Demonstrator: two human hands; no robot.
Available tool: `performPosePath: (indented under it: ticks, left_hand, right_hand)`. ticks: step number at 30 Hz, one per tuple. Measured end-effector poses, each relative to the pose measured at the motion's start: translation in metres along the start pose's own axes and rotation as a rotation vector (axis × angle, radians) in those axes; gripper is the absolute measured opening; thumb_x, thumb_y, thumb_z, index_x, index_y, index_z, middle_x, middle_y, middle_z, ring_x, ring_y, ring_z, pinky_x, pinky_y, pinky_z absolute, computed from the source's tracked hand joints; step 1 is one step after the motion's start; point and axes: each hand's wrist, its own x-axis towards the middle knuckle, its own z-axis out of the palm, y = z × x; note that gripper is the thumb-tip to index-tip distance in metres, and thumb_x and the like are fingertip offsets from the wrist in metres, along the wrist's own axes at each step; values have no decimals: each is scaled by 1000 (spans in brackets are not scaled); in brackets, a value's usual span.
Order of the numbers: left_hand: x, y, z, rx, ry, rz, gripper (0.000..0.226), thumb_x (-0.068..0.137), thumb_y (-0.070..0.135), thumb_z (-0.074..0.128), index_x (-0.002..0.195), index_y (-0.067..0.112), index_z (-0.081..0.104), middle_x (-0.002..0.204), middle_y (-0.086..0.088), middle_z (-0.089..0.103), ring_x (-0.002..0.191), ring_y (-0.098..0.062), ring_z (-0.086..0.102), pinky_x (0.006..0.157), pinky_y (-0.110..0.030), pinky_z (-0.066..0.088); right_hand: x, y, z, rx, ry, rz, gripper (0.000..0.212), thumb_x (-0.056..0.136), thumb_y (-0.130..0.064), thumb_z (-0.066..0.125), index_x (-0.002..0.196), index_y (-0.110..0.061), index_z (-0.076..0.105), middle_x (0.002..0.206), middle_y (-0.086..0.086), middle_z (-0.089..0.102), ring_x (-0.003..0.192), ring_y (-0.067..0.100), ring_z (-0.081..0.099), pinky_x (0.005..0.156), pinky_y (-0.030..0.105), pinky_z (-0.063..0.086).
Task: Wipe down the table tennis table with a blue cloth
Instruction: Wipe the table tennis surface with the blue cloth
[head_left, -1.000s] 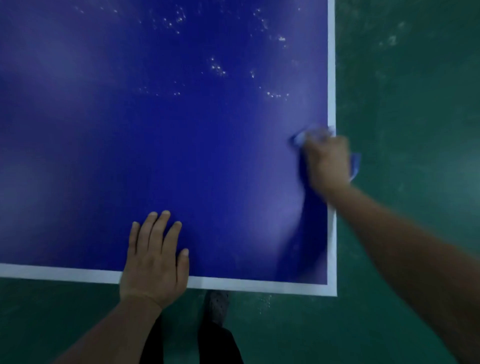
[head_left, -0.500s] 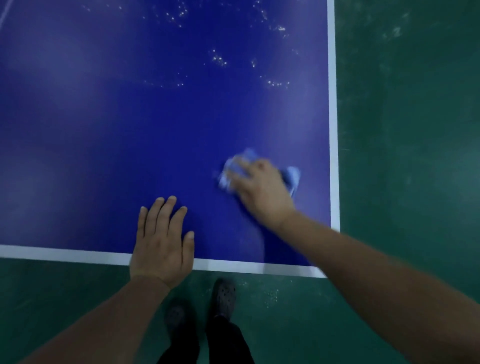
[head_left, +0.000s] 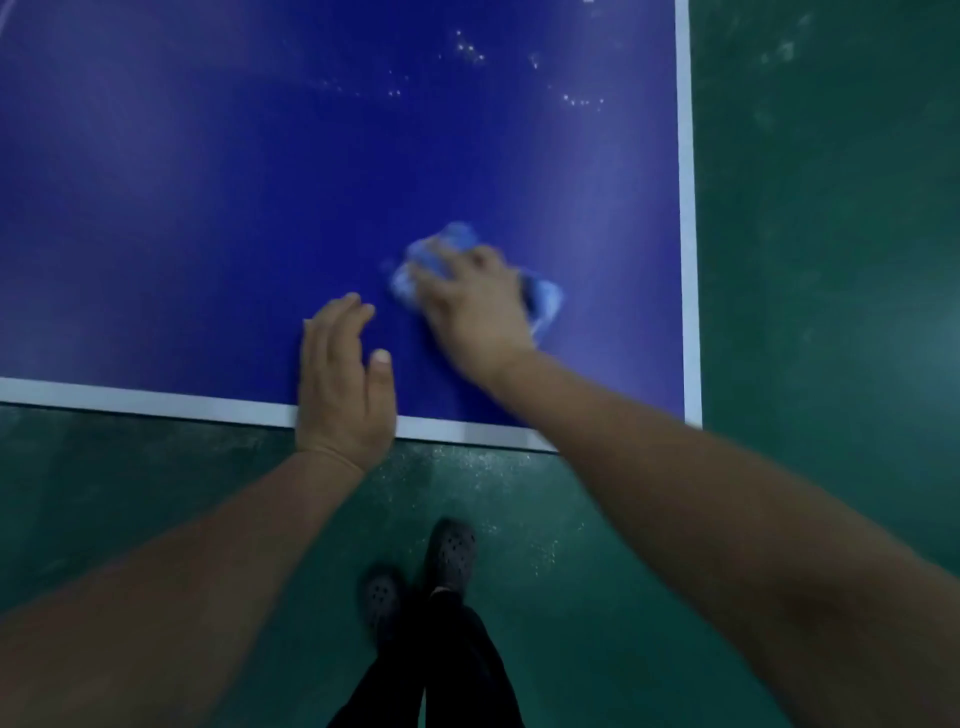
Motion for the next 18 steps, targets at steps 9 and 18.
performPosePath:
  ticks: [9, 18]
  left_hand:
    - [-29, -28, -38, 93, -14, -64, 42, 93, 17, 41, 130, 1, 51, 143, -15, 46, 138, -30, 36, 123, -36, 10]
    - [-52, 7, -8, 32, -47, -134, 40, 91, 17, 43, 127, 3, 54, 143, -12, 45, 137, -29, 37, 123, -41, 12]
  right_hand:
    - [-155, 93, -37, -106, 92, 355, 32, 93, -17, 51, 121, -19, 66, 136, 13, 60, 112, 39, 54, 90, 44, 43]
    - [-137, 41, -25, -63, 52, 317, 33, 93, -15, 53, 123, -19, 68, 134, 11, 60, 109, 43, 54, 91, 47, 47]
